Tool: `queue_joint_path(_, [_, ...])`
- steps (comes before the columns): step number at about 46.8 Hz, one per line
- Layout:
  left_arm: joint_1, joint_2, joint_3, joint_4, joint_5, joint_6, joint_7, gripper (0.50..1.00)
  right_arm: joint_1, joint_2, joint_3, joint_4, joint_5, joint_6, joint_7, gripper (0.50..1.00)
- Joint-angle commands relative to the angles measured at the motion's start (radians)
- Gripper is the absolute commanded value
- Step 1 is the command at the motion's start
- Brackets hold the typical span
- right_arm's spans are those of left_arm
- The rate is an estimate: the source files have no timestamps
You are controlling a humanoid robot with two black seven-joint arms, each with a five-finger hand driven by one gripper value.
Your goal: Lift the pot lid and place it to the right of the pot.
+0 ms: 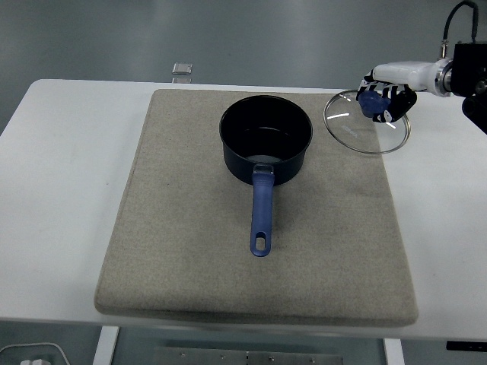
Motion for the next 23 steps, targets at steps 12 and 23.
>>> queue_joint_path(12, [0.0, 0.0, 0.0, 0.0, 0.0, 0.0, 0.0, 1.0, -0.028, 0.021, -0.003, 0.003, 0.0, -0.006, -0.001, 0.507])
queue_joint_path(23, [0.0, 0.0, 0.0, 0.0, 0.0, 0.0, 0.0, 1.0, -0.044, 0.032, -0.006, 0.003, 0.0, -0.022, -0.003, 0.515])
